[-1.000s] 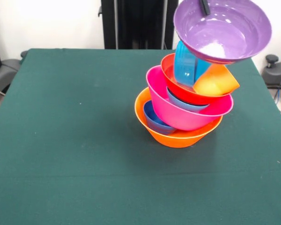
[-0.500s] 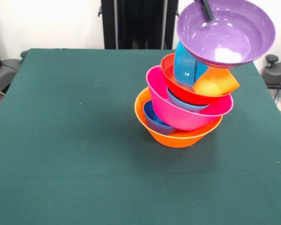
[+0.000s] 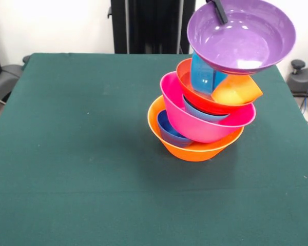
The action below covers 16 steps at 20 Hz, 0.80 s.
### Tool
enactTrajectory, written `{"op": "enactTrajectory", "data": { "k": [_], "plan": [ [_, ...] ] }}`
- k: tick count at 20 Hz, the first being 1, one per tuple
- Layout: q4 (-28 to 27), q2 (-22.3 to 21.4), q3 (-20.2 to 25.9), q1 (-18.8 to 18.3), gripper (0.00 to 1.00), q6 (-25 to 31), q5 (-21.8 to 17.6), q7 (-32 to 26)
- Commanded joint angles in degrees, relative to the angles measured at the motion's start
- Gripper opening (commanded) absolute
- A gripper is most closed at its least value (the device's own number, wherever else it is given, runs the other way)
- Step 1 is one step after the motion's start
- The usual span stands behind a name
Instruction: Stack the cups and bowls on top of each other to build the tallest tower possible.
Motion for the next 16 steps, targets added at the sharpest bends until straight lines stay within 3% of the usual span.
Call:
{"op": "enactTrajectory", "data": {
  "k": [1, 16],
  "plan": [
    [1.1, 1.74, -2.3, 0.33, 0.0, 2.52, -3.97, -19.24],
    [0.94, 1.81, -4.02, 0.2, 0.0, 2.49, -4.47, -21.66]
  ]
}}
